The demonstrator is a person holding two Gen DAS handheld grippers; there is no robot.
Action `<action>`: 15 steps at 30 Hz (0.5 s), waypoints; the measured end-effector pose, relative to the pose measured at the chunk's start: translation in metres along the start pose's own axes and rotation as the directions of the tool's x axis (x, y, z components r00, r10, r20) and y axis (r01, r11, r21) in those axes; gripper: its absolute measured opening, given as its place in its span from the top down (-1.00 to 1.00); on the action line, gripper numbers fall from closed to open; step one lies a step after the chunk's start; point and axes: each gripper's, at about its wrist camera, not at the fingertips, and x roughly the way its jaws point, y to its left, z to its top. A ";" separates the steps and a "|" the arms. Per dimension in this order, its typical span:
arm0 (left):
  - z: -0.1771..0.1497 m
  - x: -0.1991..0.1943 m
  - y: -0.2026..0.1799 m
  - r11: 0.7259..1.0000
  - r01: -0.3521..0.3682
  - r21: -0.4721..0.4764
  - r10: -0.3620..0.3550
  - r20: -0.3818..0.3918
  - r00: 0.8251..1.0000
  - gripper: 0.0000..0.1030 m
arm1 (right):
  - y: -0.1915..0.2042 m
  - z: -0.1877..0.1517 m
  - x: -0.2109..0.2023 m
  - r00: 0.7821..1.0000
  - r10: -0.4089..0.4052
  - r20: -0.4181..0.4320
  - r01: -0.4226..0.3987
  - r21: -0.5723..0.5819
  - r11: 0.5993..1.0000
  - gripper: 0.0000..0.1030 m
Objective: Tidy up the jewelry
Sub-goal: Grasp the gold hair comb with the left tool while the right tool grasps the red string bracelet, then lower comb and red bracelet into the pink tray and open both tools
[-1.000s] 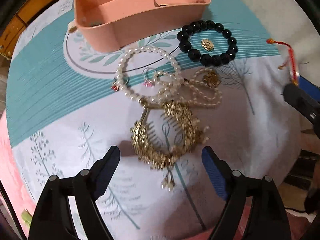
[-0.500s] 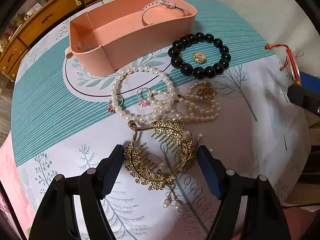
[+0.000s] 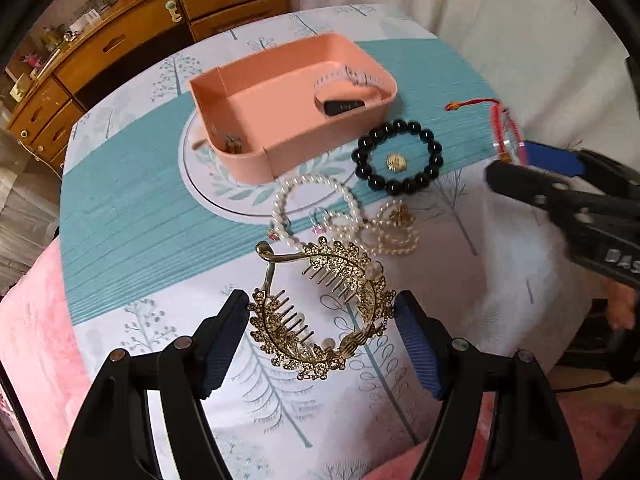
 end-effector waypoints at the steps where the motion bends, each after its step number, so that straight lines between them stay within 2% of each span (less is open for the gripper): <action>1: 0.004 -0.006 0.002 1.000 -0.006 -0.002 0.006 -0.001 1.000 -0.41 | 0.000 0.003 0.001 1.000 0.007 0.004 -0.007 0.006 1.000 -0.21; 4: 0.021 -0.019 0.005 1.000 -0.010 -0.004 0.010 0.003 1.000 -0.41 | 0.001 0.014 0.004 0.999 0.030 0.017 -0.030 0.033 0.999 -0.21; 7: 0.044 -0.026 0.021 1.000 -0.014 -0.022 0.015 0.052 0.999 -0.42 | 0.000 0.029 0.008 0.997 0.074 0.033 -0.076 0.084 0.994 -0.21; 11: 0.071 -0.033 0.045 0.994 -0.007 -0.108 0.021 0.133 0.991 -0.42 | -0.009 0.054 0.019 0.980 0.190 0.061 -0.199 0.214 0.956 -0.21; 15: 0.091 -0.031 0.065 0.978 0.046 -0.203 -0.008 0.183 0.983 -0.42 | -0.008 0.076 0.029 0.975 0.210 0.070 -0.221 0.253 0.942 -0.21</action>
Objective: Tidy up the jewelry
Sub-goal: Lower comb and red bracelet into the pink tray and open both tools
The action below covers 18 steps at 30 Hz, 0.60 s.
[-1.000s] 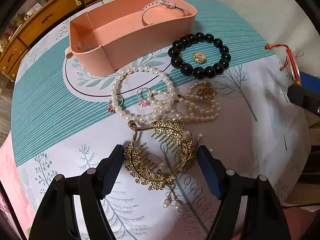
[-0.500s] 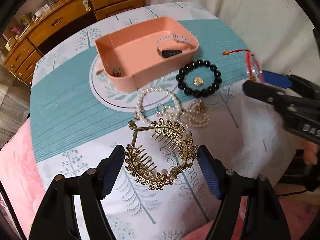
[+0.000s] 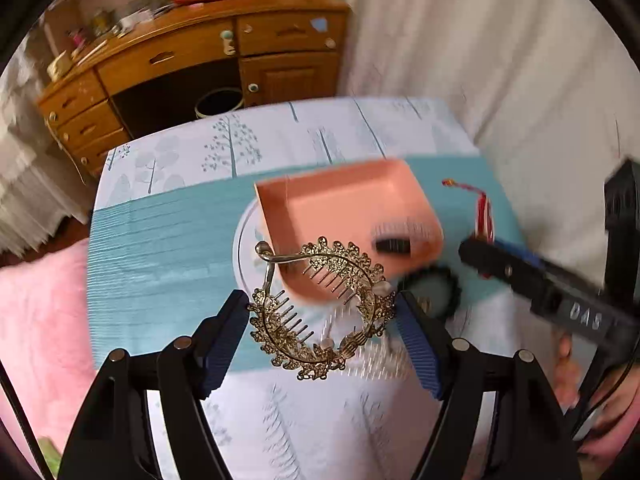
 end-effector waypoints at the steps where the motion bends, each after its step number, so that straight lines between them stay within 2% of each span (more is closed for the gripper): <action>1: 0.004 0.003 0.004 1.000 -0.002 -0.018 0.002 0.008 1.000 -0.42 | 0.002 0.005 0.003 1.000 0.008 0.002 -0.008 0.003 1.000 -0.21; 3: 0.011 0.012 0.011 0.998 -0.015 -0.055 0.015 0.010 1.000 -0.42 | 0.005 0.014 0.010 1.000 0.016 -0.004 -0.016 0.001 1.000 -0.21; 7: 0.018 0.030 0.026 0.992 0.032 -0.122 -0.032 0.007 0.999 -0.42 | 0.006 0.030 0.024 0.999 0.039 -0.019 -0.038 0.017 0.999 -0.21; 10: 0.020 0.037 0.030 0.990 0.045 -0.131 -0.045 0.005 0.999 -0.42 | 0.004 0.040 0.034 0.996 0.078 -0.033 -0.076 0.065 0.995 -0.21; 14: 0.024 0.039 0.032 0.987 0.066 -0.147 -0.066 0.004 0.998 -0.43 | 0.005 0.048 0.041 0.993 0.099 -0.058 -0.095 0.064 0.993 -0.23; 15: 0.025 0.039 0.033 0.985 0.077 -0.156 -0.078 0.003 0.997 -0.44 | 0.007 0.049 0.044 0.989 0.128 -0.079 -0.123 0.056 0.991 -0.26; 17: 0.026 0.036 0.035 0.980 0.098 -0.172 -0.097 0.015 0.995 -0.56 | 0.008 0.049 0.043 0.988 0.125 -0.085 -0.121 0.049 0.991 -0.51; 18: 0.025 0.034 0.036 0.980 0.097 -0.176 -0.095 0.024 0.995 -0.56 | 0.007 0.049 0.041 0.989 0.123 -0.077 -0.119 0.052 0.991 -0.56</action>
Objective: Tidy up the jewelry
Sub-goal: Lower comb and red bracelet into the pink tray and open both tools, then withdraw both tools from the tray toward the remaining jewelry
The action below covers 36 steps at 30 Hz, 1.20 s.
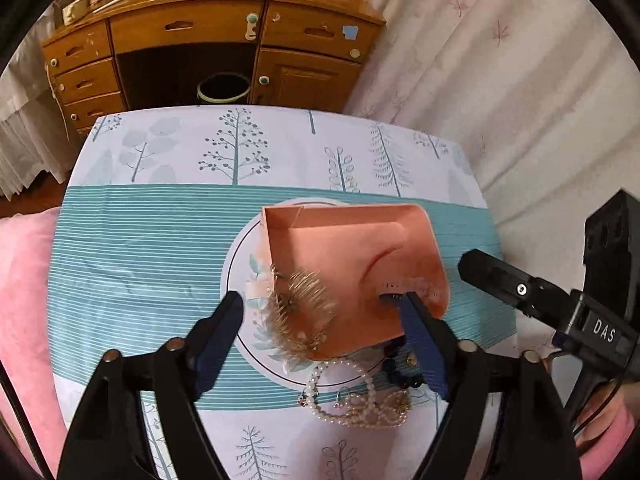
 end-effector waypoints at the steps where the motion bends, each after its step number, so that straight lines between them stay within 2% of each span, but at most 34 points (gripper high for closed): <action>1: -0.001 -0.002 0.001 1.000 -0.002 -0.002 0.002 0.011 1.000 -0.57 | -0.001 -0.001 -0.001 1.000 0.005 0.006 -0.005 0.009 1.000 -0.61; 3: -0.004 -0.005 0.002 1.000 -0.014 -0.005 0.014 0.013 1.000 -0.58 | -0.002 -0.003 -0.001 1.000 0.021 0.002 -0.021 0.026 0.999 -0.62; 10: -0.027 -0.008 0.016 0.999 -0.038 -0.039 0.037 -0.021 0.999 -0.58 | -0.008 -0.013 -0.008 1.000 -0.004 0.011 0.003 0.088 0.996 -0.62; 15: -0.056 -0.005 0.025 0.995 -0.045 -0.084 0.041 -0.047 0.998 -0.58 | -0.020 -0.042 -0.025 0.997 -0.069 0.028 0.065 0.133 0.989 -0.62; 20: -0.089 0.006 0.028 0.995 -0.045 -0.092 0.035 -0.109 0.993 -0.58 | -0.045 -0.073 -0.041 0.990 -0.139 0.000 0.136 0.184 0.973 -0.62; 26: -0.131 0.019 0.033 0.989 -0.062 -0.132 0.037 -0.180 0.983 -0.58 | -0.080 -0.089 -0.052 0.973 -0.227 -0.052 0.232 0.258 0.938 -0.62; 31: -0.150 0.024 0.034 0.978 -0.094 -0.185 0.064 -0.159 0.985 -0.58 | -0.104 -0.092 -0.055 0.941 -0.327 -0.085 0.337 0.286 0.897 -0.61; 36: -0.155 0.024 0.015 0.981 -0.119 -0.154 0.110 -0.062 0.992 -0.54 | -0.113 -0.090 -0.041 0.929 -0.344 -0.136 0.367 0.246 0.897 -0.61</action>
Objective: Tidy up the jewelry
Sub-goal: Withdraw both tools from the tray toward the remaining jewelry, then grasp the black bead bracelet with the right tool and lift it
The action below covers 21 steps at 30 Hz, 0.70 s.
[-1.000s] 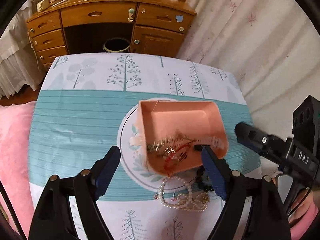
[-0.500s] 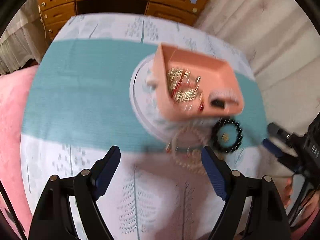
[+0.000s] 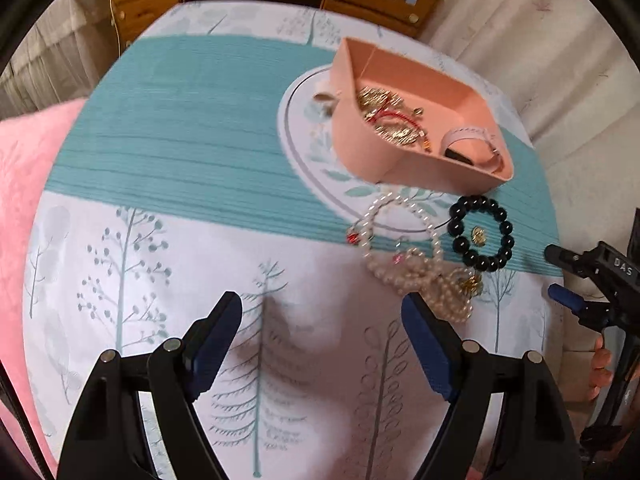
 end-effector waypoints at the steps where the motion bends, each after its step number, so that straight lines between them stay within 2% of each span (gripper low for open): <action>1: 0.001 0.001 -0.004 1.000 0.000 -0.004 0.000 0.008 1.000 -0.48 | 0.002 0.001 0.003 1.000 -0.013 0.002 0.013 -0.024 1.000 -0.60; 3: 0.002 0.006 -0.011 1.000 0.006 -0.027 -0.006 0.019 1.000 -0.34 | 0.008 0.002 0.005 0.998 -0.055 0.030 0.057 -0.069 0.996 -0.52; 4: 0.003 0.010 -0.013 0.999 0.015 -0.052 -0.013 0.022 1.000 -0.20 | 0.010 0.003 0.006 0.997 -0.063 0.042 0.067 -0.086 0.994 -0.46; 6: 0.006 0.017 -0.014 0.994 0.017 -0.108 -0.014 0.028 1.000 -0.10 | 0.013 0.004 0.008 0.997 -0.060 0.052 0.066 -0.109 0.992 -0.36; 7: 0.007 0.020 -0.015 0.992 0.018 -0.127 -0.015 0.032 0.999 0.02 | 0.015 0.005 0.009 0.997 -0.053 0.051 0.059 -0.117 0.991 -0.31; 8: 0.009 0.023 -0.017 0.989 0.012 -0.149 -0.008 0.030 1.000 0.15 | 0.017 0.007 0.011 0.998 -0.047 0.049 0.053 -0.127 0.991 -0.28; 10: 0.011 0.029 -0.025 0.989 -0.015 -0.149 0.019 0.024 1.000 0.23 | 0.025 0.009 0.017 0.998 -0.039 0.044 0.046 -0.173 0.984 -0.24; 13: 0.014 0.035 -0.036 0.987 -0.073 -0.142 0.077 0.026 0.997 0.47 | 0.036 0.011 0.026 1.000 -0.022 0.012 0.025 -0.235 0.972 -0.24; 15: 0.017 0.039 -0.042 0.987 -0.100 -0.129 0.103 0.021 0.994 0.52 | 0.041 0.011 0.028 1.000 -0.017 0.010 0.019 -0.263 0.965 -0.22; 17: 0.020 0.042 -0.050 0.987 -0.123 -0.100 0.126 0.022 0.992 0.54 | 0.047 0.011 0.031 1.000 -0.017 0.012 0.020 -0.314 0.949 -0.07; 21: 0.028 0.050 -0.068 0.977 -0.214 -0.016 0.214 0.014 0.977 0.53 | 0.062 0.005 0.034 0.995 -0.087 0.053 0.101 -0.440 0.892 0.04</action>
